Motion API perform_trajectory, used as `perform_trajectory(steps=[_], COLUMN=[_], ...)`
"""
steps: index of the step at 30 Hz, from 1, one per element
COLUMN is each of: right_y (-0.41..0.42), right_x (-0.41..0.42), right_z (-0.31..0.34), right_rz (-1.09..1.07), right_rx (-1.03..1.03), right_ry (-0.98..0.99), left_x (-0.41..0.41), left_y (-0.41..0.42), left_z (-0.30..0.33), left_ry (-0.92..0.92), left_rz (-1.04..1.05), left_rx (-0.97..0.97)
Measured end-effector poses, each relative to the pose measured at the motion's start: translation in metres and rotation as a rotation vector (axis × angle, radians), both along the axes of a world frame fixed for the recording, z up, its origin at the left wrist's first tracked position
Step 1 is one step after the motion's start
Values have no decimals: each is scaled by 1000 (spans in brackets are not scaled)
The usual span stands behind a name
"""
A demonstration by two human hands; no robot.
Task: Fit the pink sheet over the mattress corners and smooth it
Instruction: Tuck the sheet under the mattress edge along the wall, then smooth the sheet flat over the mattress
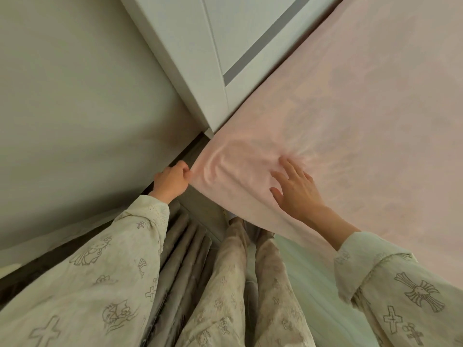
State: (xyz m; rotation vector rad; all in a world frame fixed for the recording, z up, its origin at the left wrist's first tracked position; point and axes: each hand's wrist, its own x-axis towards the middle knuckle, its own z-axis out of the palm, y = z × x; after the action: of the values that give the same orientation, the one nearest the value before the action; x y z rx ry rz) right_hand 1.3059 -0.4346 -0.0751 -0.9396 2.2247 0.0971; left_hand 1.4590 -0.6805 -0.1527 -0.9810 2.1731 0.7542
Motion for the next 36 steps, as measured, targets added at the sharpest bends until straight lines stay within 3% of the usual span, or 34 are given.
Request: perform_trajectory(steps=[3,8,11,13,19,22,28,30,33,36], right_y=[2,15,36,66,160,216,343,373,421,474], right_x=[5,28,37,36,-12,-44,-16,24,77,109], right_z=[-3,-8,-5,1,12,8,-10,-17,-14,-3], right_rz=[16,148,37,-64,-323,-459,-669,-559,-425,-456], right_rx=[13,65,56,26,-11,52,138,153,94,41], right_ry=[-10,-136,-186,-87,193,226,52,24,20,-139], left_x=[-2,-37,-59,-76,-133,-165,-155,-132,-100,-87], left_y=[8,52,85,112,183,233,360,394,455,515], left_z=[5,34,52,62,73,69,49,45,54,64], left_ry=[37,449,551,590,593,466,154,69,154,221], left_rz=[54,11,-127,-244,-543,-725,-982,-993,-1011,-1039], left_rx=[-58,-145,-121,-87,-49,-77,-37,-8,-31,6])
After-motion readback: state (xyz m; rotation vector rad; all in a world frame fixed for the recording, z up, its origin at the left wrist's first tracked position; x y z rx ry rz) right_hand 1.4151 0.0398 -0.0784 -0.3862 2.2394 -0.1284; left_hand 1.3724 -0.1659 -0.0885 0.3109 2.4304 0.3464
